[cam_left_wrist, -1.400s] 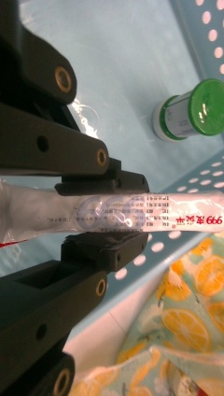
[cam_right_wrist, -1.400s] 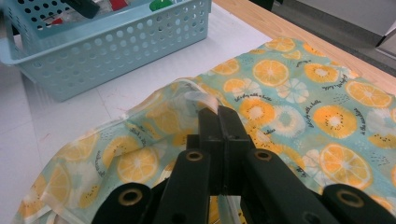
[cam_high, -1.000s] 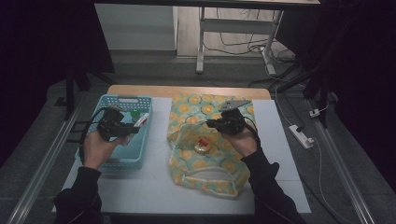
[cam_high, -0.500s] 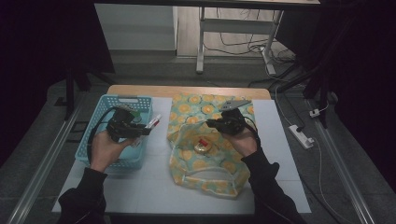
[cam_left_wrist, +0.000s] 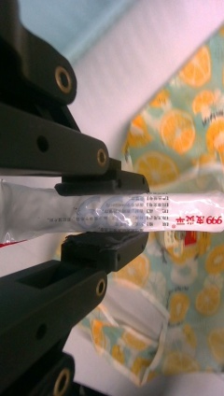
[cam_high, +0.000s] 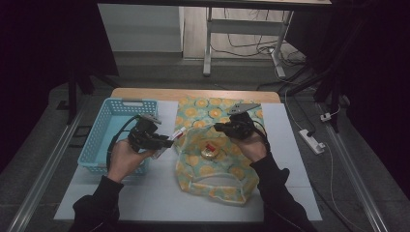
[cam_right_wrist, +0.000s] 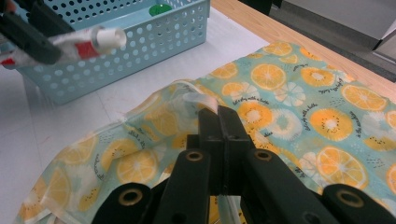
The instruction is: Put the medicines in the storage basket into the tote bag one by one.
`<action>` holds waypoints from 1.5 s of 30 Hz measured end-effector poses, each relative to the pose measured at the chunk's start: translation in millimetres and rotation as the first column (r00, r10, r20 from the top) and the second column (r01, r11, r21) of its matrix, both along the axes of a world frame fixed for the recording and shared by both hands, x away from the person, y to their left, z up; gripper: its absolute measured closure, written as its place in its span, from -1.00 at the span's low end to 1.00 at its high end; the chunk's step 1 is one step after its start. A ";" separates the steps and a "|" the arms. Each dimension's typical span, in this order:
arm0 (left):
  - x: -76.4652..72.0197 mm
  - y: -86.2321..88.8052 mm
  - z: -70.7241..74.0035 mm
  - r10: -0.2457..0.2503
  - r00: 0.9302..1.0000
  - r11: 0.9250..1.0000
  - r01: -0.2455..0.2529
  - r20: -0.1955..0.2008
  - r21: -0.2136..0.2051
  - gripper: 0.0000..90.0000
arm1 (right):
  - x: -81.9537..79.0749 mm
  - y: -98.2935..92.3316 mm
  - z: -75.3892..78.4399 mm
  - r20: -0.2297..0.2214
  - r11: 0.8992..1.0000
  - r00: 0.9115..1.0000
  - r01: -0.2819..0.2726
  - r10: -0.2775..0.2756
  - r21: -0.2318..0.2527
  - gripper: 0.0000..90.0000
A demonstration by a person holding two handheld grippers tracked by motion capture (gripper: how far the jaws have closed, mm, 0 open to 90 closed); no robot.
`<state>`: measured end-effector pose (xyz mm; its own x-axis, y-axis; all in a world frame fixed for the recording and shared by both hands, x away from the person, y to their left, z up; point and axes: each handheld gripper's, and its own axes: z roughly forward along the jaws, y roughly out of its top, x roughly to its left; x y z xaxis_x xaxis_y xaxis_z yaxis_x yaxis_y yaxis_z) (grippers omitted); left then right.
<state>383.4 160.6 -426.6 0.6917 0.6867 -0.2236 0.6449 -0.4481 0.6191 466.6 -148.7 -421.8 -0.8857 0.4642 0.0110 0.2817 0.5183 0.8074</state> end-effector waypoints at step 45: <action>46.0 -115.3 -48.0 -0.114 0.993 0.990 0.115 -0.020 0.082 0.60 | -0.9 1.1 0.8 0.011 1.000 1.000 0.007 -0.007 0.008 1.00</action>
